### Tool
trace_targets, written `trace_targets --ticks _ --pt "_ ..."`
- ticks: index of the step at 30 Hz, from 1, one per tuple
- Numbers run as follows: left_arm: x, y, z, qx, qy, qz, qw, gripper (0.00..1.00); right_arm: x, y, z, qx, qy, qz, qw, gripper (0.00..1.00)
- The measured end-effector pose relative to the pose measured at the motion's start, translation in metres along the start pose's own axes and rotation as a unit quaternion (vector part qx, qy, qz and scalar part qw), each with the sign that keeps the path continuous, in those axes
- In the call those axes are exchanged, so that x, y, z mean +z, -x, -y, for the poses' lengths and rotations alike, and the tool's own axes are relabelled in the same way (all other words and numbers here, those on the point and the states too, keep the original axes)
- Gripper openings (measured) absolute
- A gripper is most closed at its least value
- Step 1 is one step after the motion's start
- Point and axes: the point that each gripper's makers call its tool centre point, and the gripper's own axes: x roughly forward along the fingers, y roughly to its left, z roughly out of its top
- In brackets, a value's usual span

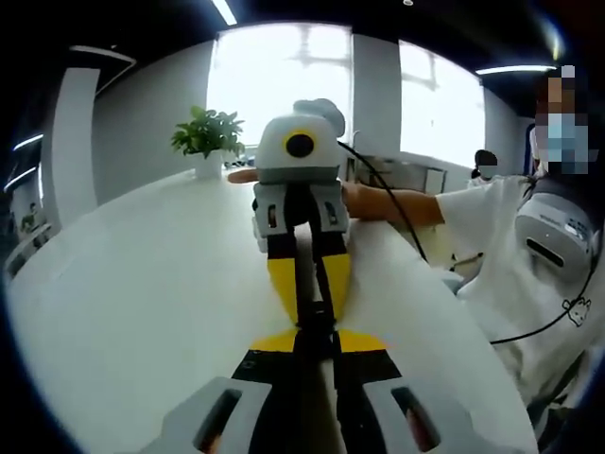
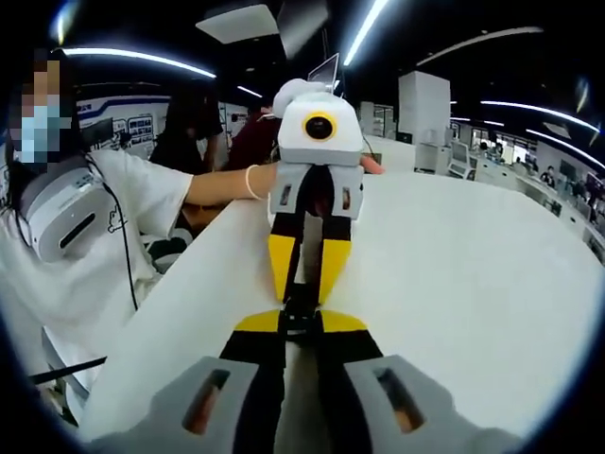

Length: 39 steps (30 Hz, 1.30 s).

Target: Snap the two parts of the plastic buckle together until the buckle closes and remains connected.

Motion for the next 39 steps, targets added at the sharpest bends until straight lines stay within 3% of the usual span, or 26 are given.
trace_targets --ticks 15,21,29,39 --pt "0.001 -0.001 -0.001 0.013 0.000 -0.002 0.9999 0.12 0.002 -0.002 0.004 -0.020 -0.004 -0.011 0.9997 0.11" --pt "0.000 0.001 -0.003 0.015 -0.003 -0.007 0.9999 0.14 0.002 -0.004 0.010 -0.016 -0.022 0.014 0.9995 0.12" --pt "-0.001 0.009 -0.008 0.030 0.010 -0.007 0.9995 0.23 0.002 0.000 0.012 -0.036 -0.003 -0.005 0.9993 0.25" --pt "-0.004 0.013 -0.013 0.045 0.008 -0.013 0.9989 0.25 0.001 0.005 0.014 -0.048 -0.001 -0.014 0.9987 0.24"
